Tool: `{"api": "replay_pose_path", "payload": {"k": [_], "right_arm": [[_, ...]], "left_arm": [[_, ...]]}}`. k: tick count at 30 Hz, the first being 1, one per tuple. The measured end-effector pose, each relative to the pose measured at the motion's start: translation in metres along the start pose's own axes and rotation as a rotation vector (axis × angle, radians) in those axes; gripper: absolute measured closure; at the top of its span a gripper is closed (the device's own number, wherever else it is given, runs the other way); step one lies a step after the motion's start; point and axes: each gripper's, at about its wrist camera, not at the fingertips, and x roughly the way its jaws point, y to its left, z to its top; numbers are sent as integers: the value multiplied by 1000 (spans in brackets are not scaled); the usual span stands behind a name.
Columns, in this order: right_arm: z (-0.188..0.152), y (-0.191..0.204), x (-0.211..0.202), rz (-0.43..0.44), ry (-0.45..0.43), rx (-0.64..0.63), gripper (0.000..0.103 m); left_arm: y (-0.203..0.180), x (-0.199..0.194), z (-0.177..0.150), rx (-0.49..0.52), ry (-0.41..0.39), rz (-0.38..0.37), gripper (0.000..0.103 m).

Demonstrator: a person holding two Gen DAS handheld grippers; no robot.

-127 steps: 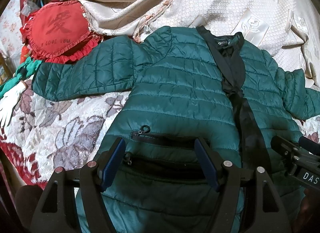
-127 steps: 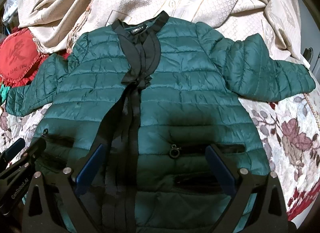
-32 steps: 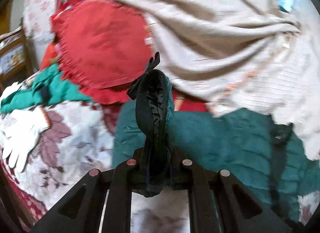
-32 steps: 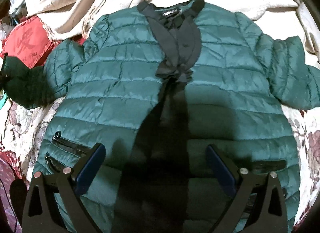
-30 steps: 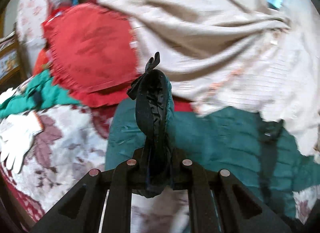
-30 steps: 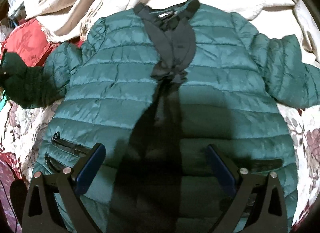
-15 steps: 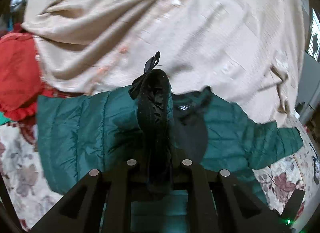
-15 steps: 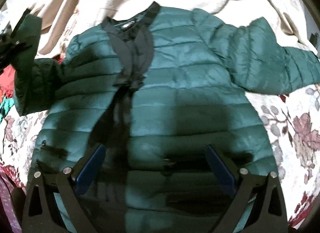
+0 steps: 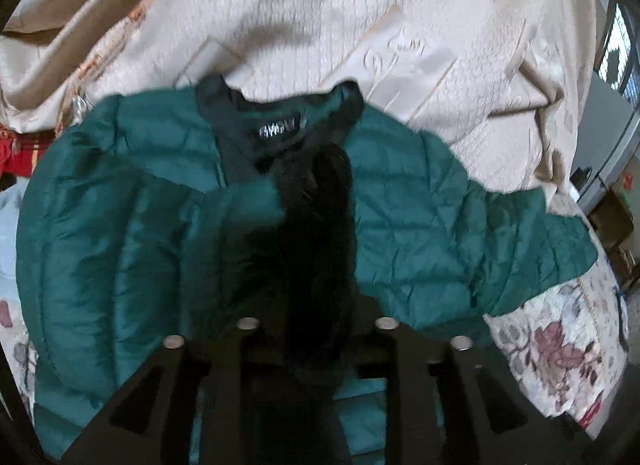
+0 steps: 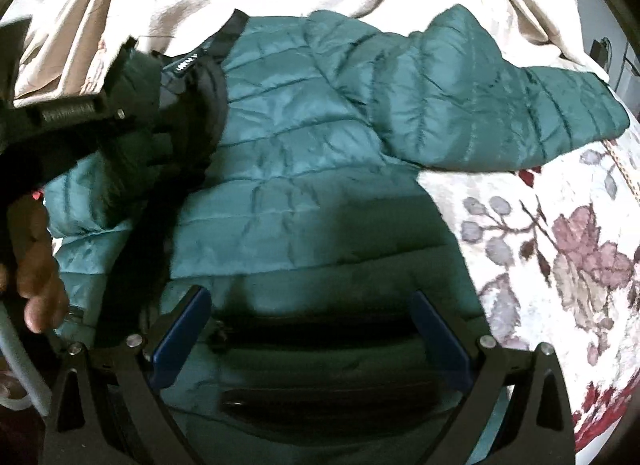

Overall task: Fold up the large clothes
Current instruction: 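Fold the held sleeve across the jacket body toward the right tool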

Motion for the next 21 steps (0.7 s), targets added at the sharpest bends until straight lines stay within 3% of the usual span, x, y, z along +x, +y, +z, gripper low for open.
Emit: {"api": "replay_pose_path", "payload": {"k": [3,6,9,13,17,19,20,21], "right_arm": [[1,-7,0,4,-5,14,1],[8,-7,-3,15,-17,16,1],[24,0,-4,75,-42,15,1],[50,18,12,124,-21,-6,1],[76,38,37,133,-22,-67,1],[88,48,55,143,-8,-86,8],[92,52,64,147,7,-87,29],[96,56,77,159,40,-86,57]], "left_arm": [[3,-13,-2,0,12,-76,83],[9,-47,-3,25,-35,-115,61],[24,-83,-6,40,-93,-103,56],[58,-106,-11,16,-124,16,56],[100,-107,-23,-18,-137,208,56],[124,-97,-30,-62,-102,280,56],[132,-92,-32,-87,-85,292,56],[139,-87,-35,-110,-72,301,56]]}}
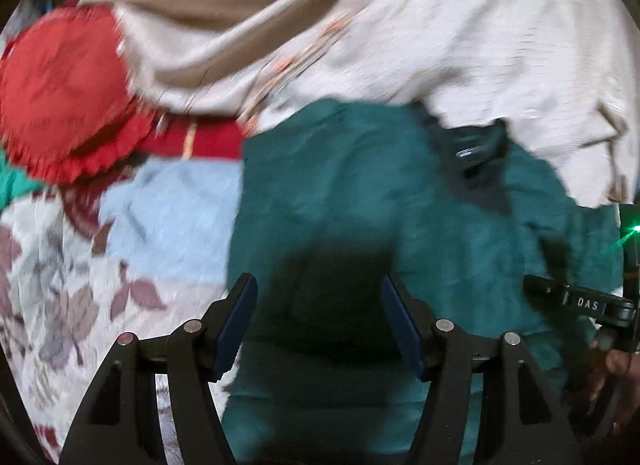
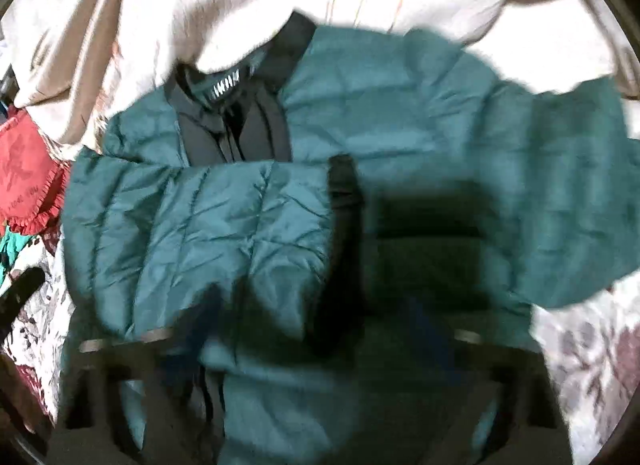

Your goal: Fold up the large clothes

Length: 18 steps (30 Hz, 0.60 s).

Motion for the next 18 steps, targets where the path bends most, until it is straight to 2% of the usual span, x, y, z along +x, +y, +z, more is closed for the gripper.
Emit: {"api": "replay_pose_path", "payload": {"k": [2,3,6,8,9,12,16,18], "right_arm": [[5,3,13,28,27,1,75],[8,8,8,15,-10,-21,81],[17,27,-27,-87,-185,-160,83],[28,29,-47,-164,-285,-187,83],[34,26,-50,-180,-300,-183,83],[54,8,-34,-186,-271,-112,83],[58,-10,9,-222,-204,-63,82],[56,-14,21,-215,-192,-52,76]], "left_arm": [[8,13,0,-42,31,13,56],[13,18,2,-67,36,14,56],[16,29,7,-97,17,22,56],[12,39,12,-102,11,21,56],[8,46,15,-101,15,19,56],[0,68,17,-94,51,35,56],[-7,82,18,-83,62,59,56],[-9,85,18,-79,55,76,56]]}}
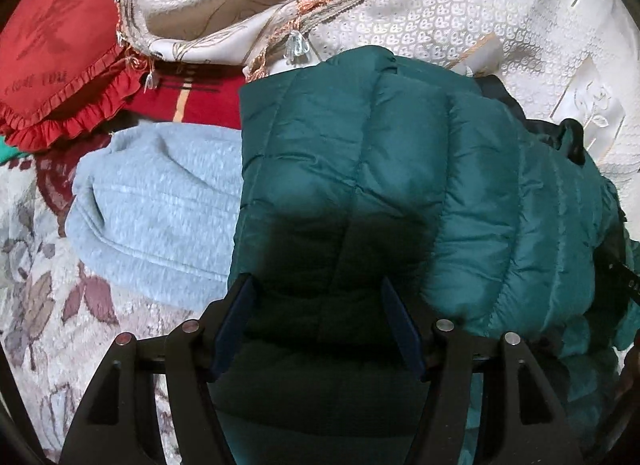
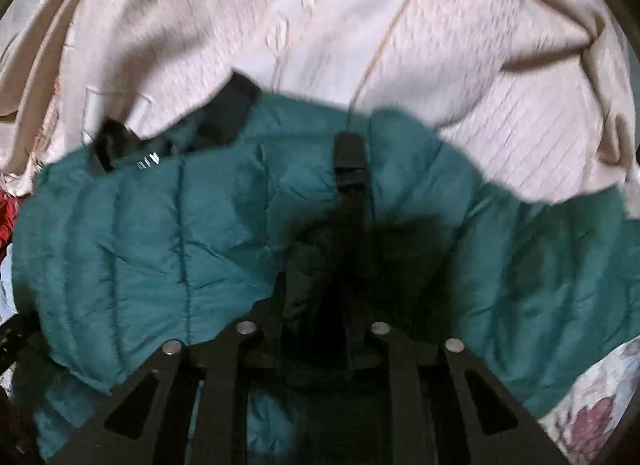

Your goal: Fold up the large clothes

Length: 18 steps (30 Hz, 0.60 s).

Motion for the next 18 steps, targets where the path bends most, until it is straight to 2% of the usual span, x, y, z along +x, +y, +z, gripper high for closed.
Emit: {"api": "replay_pose_path", "payload": {"k": [1,3,4,7,11,13,15,18], "right_arm": [[-1,-1,0,4,-8,3,71],[1,-4,-5,-15,14,7,39],[1,-7,-10,-11,17,14,37],[-2,-15,-37,8,-18,24,37],[-11,2,-63,83,-57,-59,37],[-18,21,-55,85,-22,-135,39],[-20,30,-41,83,1,-158,47],[-16,27,-10,60,43,-108,48]], "left_arm": [[-1,0,-1,2,-2,6,56],[-2,2,-2,9,-8,17,56],[-3,2,-2,10,-9,18,56],[-2,3,-2,10,-14,20,56],[-4,2,-2,16,-16,28,56],[-5,1,-2,18,-16,31,56],[-4,2,-2,19,-17,32,56],[-5,1,-2,23,-18,36,55]]}}
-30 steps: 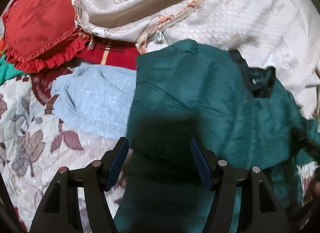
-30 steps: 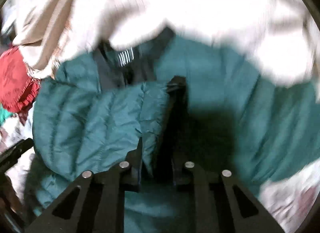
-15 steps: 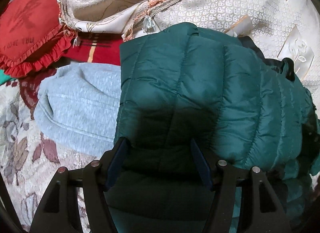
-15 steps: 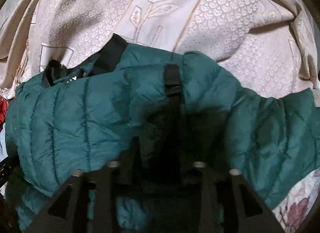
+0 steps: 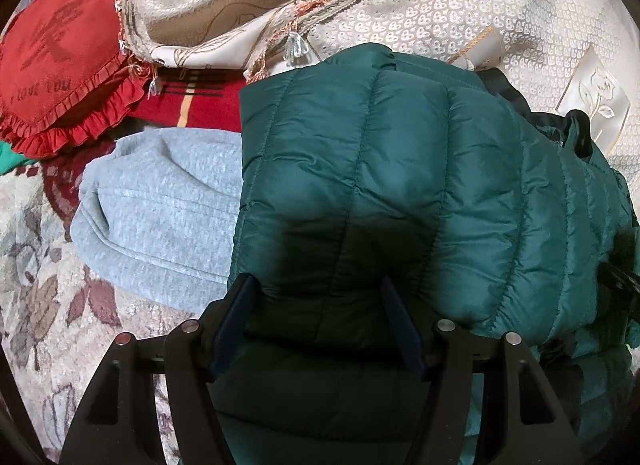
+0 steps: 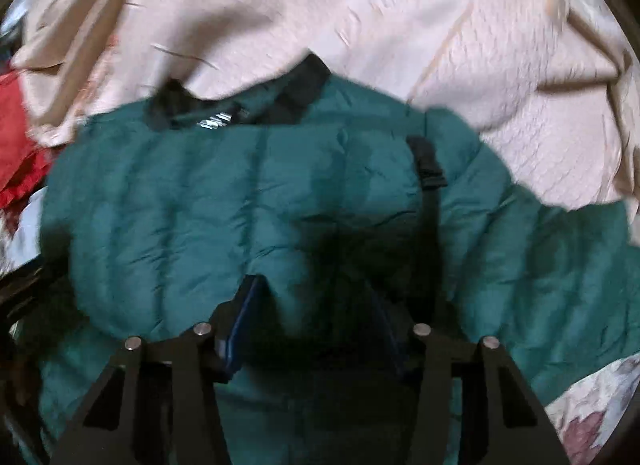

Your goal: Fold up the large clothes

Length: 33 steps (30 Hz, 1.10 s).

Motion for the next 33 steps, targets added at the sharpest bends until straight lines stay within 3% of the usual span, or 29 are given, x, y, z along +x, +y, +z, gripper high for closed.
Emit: {"api": "replay_pose_path", "payload": {"k": [5,8,12,23,33], "right_arm": [[8,1,14,-18,14,32,47],[6,2,-3,11,18,32,47],[-5,-1,-30,32,4,24,32],[-32,2,-73,44,-13,32,30],[-54,-6,-100,1,-29,45,21]], "left_arm": [[-2,-3,1,10,-4,10,55],[0,-12,1,8,-13,1,55],[-4,-35,-1,33,-47,-3,55],[-18,-98,-19,97,-106,-26,55],[-31,-114,-45,99,-91,-83,55]]}}
